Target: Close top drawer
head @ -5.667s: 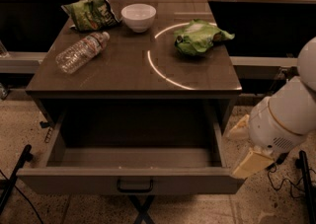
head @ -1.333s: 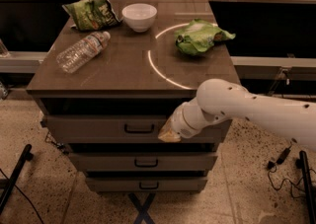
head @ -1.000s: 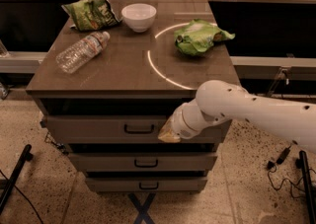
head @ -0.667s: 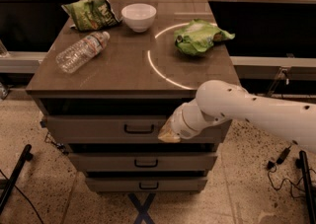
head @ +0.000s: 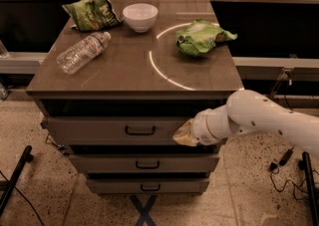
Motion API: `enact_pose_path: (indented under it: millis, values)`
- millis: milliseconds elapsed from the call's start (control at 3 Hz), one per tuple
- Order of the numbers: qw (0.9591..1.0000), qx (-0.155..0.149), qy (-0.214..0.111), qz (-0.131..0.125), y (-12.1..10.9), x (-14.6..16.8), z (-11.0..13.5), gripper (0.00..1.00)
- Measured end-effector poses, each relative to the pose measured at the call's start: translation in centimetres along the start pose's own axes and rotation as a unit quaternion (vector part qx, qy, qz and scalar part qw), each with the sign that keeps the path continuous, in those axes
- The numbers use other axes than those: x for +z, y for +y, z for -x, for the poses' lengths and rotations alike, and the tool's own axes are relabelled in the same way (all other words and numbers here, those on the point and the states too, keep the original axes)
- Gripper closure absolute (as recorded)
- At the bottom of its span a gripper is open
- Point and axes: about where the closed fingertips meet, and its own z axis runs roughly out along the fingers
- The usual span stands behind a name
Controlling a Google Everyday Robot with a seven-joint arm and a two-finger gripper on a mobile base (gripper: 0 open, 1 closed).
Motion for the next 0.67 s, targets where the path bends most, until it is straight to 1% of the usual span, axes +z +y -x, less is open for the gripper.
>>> enact_pose_path:
  millis: [333,667]
  values:
    - [0.9995,0.02,-0.021,0.014,-0.07,-1.08,-1.63,1.0]
    - [0.9995,0.02,-0.021,0.015,-0.07,-1.07,-1.63,1.0]
